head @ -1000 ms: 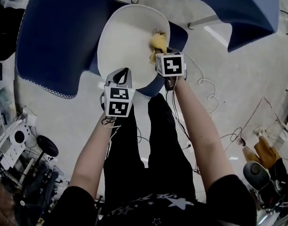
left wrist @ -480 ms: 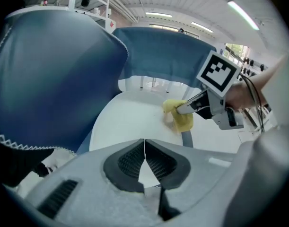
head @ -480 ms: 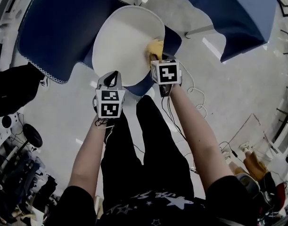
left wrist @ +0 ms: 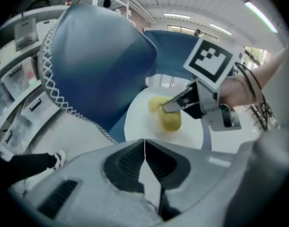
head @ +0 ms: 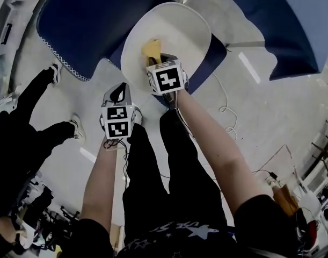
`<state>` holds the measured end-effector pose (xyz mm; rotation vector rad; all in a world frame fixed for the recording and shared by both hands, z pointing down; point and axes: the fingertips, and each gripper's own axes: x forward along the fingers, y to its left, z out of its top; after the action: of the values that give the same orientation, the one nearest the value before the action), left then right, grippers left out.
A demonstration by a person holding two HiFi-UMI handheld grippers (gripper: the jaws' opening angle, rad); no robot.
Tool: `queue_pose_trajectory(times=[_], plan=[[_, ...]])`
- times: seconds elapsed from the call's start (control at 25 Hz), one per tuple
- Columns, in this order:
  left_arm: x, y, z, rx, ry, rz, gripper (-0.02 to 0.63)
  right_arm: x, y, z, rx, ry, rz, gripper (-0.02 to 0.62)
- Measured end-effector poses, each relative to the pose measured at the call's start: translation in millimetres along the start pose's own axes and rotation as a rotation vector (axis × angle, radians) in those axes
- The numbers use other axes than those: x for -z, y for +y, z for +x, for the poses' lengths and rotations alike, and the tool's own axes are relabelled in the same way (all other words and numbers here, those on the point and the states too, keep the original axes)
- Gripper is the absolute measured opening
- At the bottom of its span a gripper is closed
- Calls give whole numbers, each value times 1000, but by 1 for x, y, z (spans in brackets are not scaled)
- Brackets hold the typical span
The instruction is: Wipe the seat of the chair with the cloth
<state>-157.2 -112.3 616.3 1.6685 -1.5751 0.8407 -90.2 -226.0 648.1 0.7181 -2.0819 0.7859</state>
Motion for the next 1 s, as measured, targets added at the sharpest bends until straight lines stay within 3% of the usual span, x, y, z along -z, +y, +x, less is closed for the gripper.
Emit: queue_pose_trajectory(times=[0.44, 0.8, 1.0], plan=[[35, 32, 7, 74, 33, 28, 21, -19, 56, 59, 7, 6, -17, 71], [34, 13, 10, 160, 36, 78, 21, -4, 32, 47, 95, -21, 54, 71], [32, -7, 7, 251, 19, 181, 21, 39, 10, 12, 201, 35, 133, 71]])
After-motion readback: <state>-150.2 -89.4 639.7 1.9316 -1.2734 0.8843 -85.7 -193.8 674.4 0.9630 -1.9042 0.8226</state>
